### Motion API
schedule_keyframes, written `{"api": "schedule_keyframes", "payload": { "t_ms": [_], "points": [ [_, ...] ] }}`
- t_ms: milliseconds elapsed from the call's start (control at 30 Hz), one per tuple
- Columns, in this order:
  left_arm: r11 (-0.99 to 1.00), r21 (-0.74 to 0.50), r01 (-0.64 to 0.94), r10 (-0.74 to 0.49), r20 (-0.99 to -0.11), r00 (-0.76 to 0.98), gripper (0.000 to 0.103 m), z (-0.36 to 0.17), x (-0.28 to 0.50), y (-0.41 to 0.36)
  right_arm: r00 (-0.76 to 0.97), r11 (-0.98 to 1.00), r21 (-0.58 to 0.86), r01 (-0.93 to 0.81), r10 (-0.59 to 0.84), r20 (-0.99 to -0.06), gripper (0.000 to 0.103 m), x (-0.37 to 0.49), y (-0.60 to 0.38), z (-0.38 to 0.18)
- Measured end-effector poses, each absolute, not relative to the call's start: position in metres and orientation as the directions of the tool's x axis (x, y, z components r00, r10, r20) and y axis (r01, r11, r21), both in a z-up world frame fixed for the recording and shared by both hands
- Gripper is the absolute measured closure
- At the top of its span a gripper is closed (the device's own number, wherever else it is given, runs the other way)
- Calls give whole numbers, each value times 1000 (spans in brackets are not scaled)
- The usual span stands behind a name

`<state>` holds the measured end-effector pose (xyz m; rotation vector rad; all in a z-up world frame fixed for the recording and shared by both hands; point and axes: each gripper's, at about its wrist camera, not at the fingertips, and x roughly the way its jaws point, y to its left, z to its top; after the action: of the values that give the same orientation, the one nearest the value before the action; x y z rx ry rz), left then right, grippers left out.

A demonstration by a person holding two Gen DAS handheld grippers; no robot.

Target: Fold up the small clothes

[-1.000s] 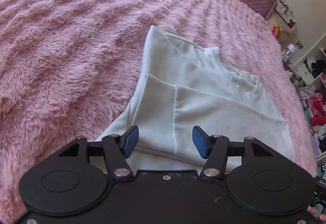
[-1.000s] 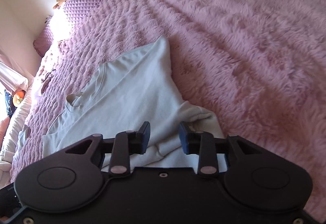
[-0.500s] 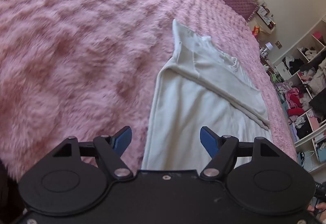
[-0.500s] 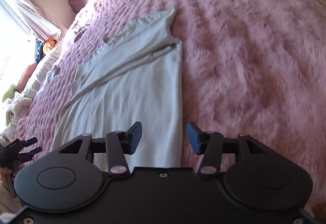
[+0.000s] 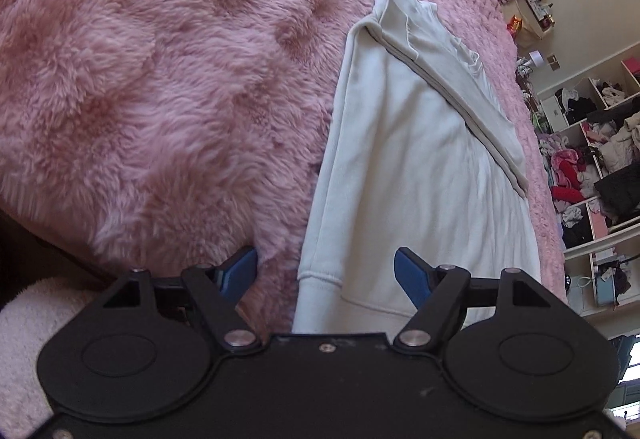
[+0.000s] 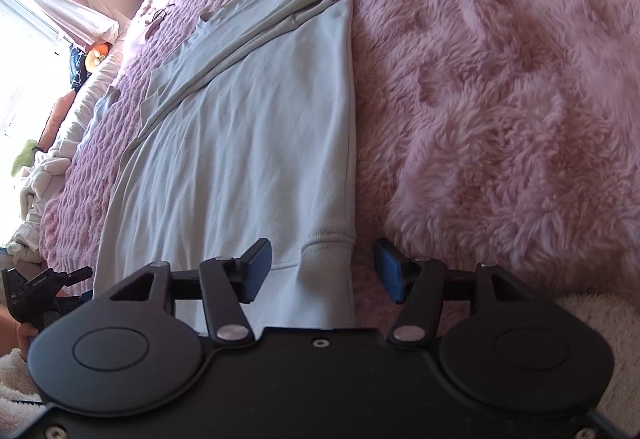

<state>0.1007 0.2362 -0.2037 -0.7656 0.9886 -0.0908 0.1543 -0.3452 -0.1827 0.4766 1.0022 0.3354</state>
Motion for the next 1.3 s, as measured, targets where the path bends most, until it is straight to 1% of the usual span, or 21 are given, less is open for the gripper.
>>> {"api": "schedule_keyframes", "payload": {
  "t_ms": [133,233,367,433,467,500,533,567,600,633,667,700,733,800,833,867,900,967,1100,1167,1300],
  "points": [
    [681,-679,-272,-490,-700,519,25,-215,99,227,490,840,541,-49,492,-719,45,152,-343,-184],
    [698,-667,-263,-480,-707,519,25,-217,100,220,489,831,555,-43,502,-714,45,153,-342,-187],
    [690,-677,-256,-500,-702,507,27,-216,108,213,466,819,572,-49,525,-712,45,152,-343,-187],
    [701,-669,-247,-492,-704,512,30,-213,112,212,446,811,581,-65,545,-710,45,150,-343,-188],
    [702,-668,-248,-488,-705,515,38,-213,113,213,441,810,583,-69,549,-710,45,150,-343,-188],
    [705,-662,-254,-482,-711,513,50,-214,115,212,439,809,583,-68,549,-711,45,149,-342,-190],
    [708,-656,-261,-477,-717,509,55,-215,116,213,441,808,585,-62,548,-711,45,148,-343,-192],
    [705,-655,-270,-475,-720,505,63,-217,117,215,445,807,588,-56,547,-709,45,148,-343,-192],
    [696,-660,-283,-477,-719,506,69,-219,116,217,446,804,592,-55,550,-706,45,148,-342,-192],
    [680,-671,-297,-483,-714,507,71,-221,114,220,447,801,595,-59,555,-702,45,148,-341,-192],
    [658,-687,-309,-495,-703,510,72,-222,111,224,451,803,592,-64,553,-701,47,147,-340,-191],
    [633,-707,-316,-512,-688,514,72,-223,109,227,455,806,588,-70,550,-700,56,146,-339,-190],
    [613,-724,-316,-530,-673,516,72,-224,107,228,452,810,582,-77,549,-704,62,146,-337,-189],
    [593,-747,-300,-551,-648,526,72,-222,104,227,443,802,592,-77,559,-701,78,147,-335,-188],
    [602,-742,-293,-548,-652,525,72,-221,104,225,436,791,607,-75,573,-693,83,147,-336,-188],
    [616,-733,-288,-540,-660,522,77,-219,104,223,436,786,614,-72,579,-689,89,147,-336,-188],
    [627,-726,-283,-536,-666,519,86,-219,105,220,439,784,616,-70,579,-687,90,147,-336,-188],
    [638,-721,-272,-534,-668,519,100,-217,107,218,437,774,630,-61,588,-680,93,149,-338,-188],
    [633,-734,-246,-538,-645,542,100,-206,108,219,448,738,673,-42,616,-648,94,150,-344,-184],
    [624,-747,-229,-548,-628,552,100,-198,108,221,467,699,714,-41,645,-605,94,148,-348,-177],
    [556,-810,-186,-600,-546,584,100,-183,110,226,511,595,803,-10,693,-508,94,146,-358,-168]
  ]
}}
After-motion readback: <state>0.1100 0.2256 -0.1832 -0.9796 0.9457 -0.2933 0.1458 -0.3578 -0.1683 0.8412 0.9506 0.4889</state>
